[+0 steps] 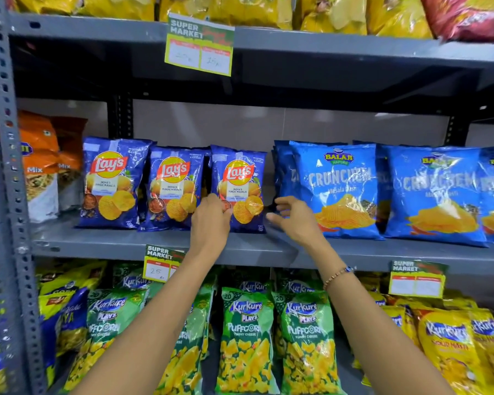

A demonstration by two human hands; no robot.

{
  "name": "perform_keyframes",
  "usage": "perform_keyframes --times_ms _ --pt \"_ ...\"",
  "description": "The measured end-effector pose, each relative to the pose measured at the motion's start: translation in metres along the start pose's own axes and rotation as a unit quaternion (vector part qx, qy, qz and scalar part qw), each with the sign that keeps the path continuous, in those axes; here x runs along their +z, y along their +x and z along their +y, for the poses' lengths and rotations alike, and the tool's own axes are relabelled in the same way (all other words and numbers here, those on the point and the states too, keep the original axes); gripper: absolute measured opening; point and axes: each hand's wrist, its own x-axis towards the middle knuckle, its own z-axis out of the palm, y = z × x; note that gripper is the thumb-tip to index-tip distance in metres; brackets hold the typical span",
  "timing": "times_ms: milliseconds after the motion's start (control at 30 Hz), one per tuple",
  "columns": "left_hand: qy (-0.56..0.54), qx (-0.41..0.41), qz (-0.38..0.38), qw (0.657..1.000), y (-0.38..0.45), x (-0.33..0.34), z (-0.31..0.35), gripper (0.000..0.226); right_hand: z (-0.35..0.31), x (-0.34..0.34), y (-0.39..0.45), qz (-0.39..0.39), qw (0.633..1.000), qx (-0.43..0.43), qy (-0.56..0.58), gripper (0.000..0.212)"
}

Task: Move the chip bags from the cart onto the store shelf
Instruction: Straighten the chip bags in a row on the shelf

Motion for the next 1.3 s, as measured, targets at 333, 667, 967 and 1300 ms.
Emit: perform_keyframes --times_ms 333,667,967,1300 --pt "-0.207 0.026 -0.195 0.959 0.008 0.067 0.094 0.056 0.072 -0.141 0.003 0.169 0.983 0.055 -0.039 0.065" --pt "-0.244 -0.111 -0.264 0.927 0.002 0.118 0.110 0.065 0.123 -0.151 0.013 -0.009 0.986 0.148 0.075 0.034" --pt "-0.244 -0.126 -0.216 0.937 0.011 0.108 0.090 0.067 0.115 -0.125 0.019 0.001 0.988 0.092 0.128 0.069" --pt "-0.257 -0.143 -0.256 0.921 0.007 0.108 0.087 0.070 0.118 -0.124 0.021 -0.017 0.983 0.083 0.163 0.072"
